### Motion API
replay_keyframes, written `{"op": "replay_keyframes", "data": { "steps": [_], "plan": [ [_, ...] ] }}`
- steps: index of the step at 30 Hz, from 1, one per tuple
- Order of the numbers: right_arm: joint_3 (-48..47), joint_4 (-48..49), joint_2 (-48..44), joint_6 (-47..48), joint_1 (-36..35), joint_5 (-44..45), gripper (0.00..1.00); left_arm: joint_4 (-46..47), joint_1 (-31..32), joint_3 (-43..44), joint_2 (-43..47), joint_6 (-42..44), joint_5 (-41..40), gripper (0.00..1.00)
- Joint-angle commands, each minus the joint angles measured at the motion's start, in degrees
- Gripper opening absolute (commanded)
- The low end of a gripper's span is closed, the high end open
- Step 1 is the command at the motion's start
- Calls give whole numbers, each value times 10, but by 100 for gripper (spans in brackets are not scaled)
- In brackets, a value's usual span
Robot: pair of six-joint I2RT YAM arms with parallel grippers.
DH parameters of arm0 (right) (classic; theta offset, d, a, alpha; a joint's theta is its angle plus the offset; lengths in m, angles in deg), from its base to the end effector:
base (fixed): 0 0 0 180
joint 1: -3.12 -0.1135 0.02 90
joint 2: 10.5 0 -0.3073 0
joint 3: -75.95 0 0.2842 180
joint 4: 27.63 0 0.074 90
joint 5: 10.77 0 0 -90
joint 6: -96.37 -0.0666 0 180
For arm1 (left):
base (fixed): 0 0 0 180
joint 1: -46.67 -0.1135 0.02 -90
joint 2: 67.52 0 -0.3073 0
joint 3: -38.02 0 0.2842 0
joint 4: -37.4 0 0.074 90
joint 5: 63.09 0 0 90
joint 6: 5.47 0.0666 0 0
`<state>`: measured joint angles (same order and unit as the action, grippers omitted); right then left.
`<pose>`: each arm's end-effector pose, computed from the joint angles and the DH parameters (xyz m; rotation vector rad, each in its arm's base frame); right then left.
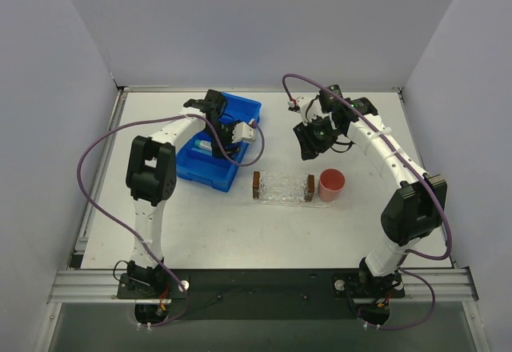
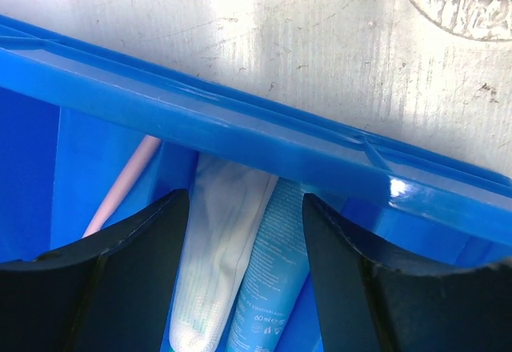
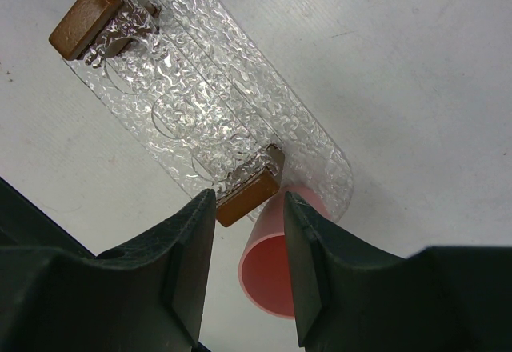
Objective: Prepare toiletry sets of a toothbrush and toothpaste on the tray
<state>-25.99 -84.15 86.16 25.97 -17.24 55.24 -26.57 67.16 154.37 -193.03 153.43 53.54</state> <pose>0.3872 0.1726 0.3397 -0.9974 2.2138 0.5201 0.4746 -0.2092 0.1906 1.9352 1.8233 -0.4120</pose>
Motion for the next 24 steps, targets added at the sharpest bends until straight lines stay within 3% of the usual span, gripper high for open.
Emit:
{"op": "replay_keyframes", "data": {
  "steps": [1, 11, 18, 24],
  "plan": [
    [4, -10, -14, 6, -4, 1, 35, -21, 2, 10, -28, 41, 4, 70],
    [4, -11, -15, 5, -4, 2, 35, -45, 3, 2, -61, 66, -12, 66],
    [4, -11, -15, 5, -4, 3, 35, -74, 9, 17, -81, 78, -18, 58],
    [3, -10, -15, 5, -5, 4, 35, -113, 14, 38, -100, 91, -34, 33]
  ]
}}
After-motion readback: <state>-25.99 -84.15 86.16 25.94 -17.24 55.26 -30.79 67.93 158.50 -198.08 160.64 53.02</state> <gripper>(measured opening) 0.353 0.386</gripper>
